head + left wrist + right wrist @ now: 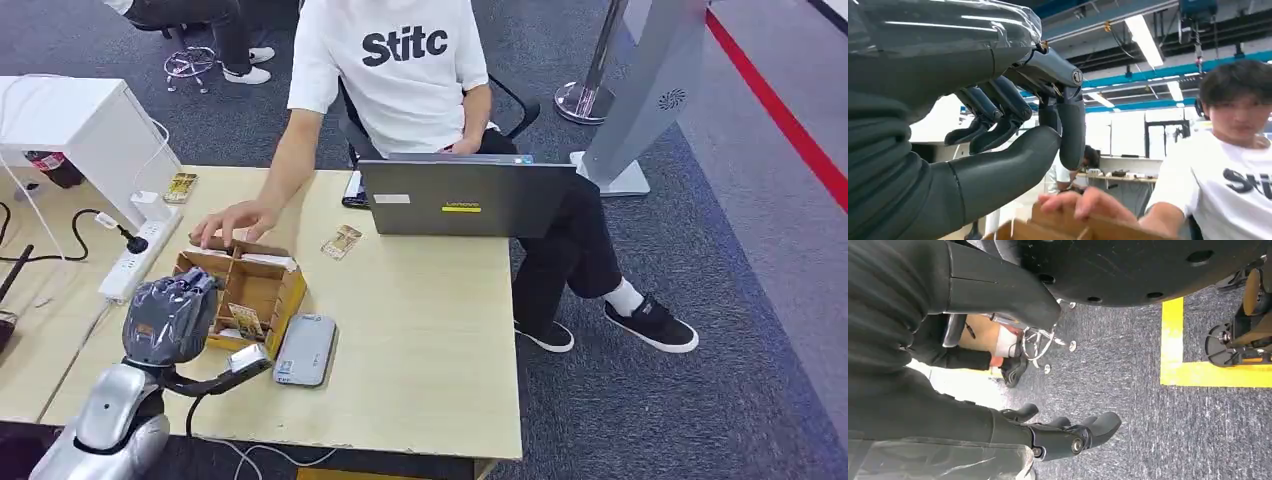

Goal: Pass the card to the sensor for recognition and then transmit it.

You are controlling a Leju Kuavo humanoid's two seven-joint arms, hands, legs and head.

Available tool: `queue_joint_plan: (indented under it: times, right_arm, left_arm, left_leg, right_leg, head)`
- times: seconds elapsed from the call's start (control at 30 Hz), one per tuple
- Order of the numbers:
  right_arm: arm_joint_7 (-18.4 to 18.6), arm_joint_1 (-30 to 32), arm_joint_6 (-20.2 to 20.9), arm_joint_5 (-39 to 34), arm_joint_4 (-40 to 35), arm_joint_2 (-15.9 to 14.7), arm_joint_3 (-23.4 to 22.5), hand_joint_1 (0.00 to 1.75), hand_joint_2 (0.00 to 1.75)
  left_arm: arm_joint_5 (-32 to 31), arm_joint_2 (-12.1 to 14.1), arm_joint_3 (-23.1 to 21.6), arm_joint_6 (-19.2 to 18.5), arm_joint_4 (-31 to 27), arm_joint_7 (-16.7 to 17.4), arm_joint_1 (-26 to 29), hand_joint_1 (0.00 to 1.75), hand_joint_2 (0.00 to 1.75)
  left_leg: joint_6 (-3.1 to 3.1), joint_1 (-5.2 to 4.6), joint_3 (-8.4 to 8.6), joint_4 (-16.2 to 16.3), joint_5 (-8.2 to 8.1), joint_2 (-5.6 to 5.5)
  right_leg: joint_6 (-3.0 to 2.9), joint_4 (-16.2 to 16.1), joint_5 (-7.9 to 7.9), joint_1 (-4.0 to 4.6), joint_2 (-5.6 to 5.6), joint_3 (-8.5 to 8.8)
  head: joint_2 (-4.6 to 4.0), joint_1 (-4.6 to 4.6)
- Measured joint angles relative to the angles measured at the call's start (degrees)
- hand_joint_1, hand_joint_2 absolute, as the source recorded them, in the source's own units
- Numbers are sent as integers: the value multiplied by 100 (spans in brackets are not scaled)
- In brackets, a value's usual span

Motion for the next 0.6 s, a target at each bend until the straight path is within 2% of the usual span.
queue_joint_plan:
  times: [0.2, 0.47, 0.5, 0.53, 0.57, 0.6]
  right_arm:
    - [-39, 1, 0, -4, 0, 0, 2, 0, 175]
    - [-24, 0, -2, -13, 4, 0, 15, 0, 175]
    - [-22, 0, -2, -20, 4, 0, 20, 0, 175]
    - [-17, 0, -2, -28, 4, 0, 26, 0, 175]
    - [-15, 0, 0, -33, 4, 0, 33, 0, 175]
    - [-9, 0, 0, -42, 4, 0, 42, 0, 175]
  left_arm:
    - [61, -48, 13, -138, -2, 98, -404, 175, 175]
    - [87, -54, 13, -168, -2, 109, -467, 175, 175]
    - [89, -55, 13, -168, -2, 114, -467, 68, 175]
    - [105, -55, 13, -177, -2, 114, -466, 68, 175]
    - [178, -55, 11, -257, -2, 101, -467, 0, 175]
    - [287, -52, 11, -387, -2, 59, -466, 0, 175]
  left_leg:
    - [-3, 0, 1, 0, 2, 2]
    - [-3, 0, -1, 0, 2, 2]
    - [-3, 0, -1, 0, 2, 2]
    - [-3, 0, -1, 0, 2, 2]
    - [-3, 0, 0, 0, 2, 2]
    - [-3, 0, 0, 0, 2, 2]
  right_leg:
    - [-2, 1, 2, 0, 2, 0]
    - [-2, 1, 1, 0, 3, -2]
    - [-2, 1, 1, 0, 2, -2]
    - [-2, 1, 1, 0, 2, -2]
    - [-2, 1, 1, 0, 2, -2]
    - [-2, 1, 1, 0, 2, -2]
  head:
    - [0, 0]
    - [0, 0]
    - [0, 0]
    - [0, 0]
    - [2, 0]
    - [2, 0]
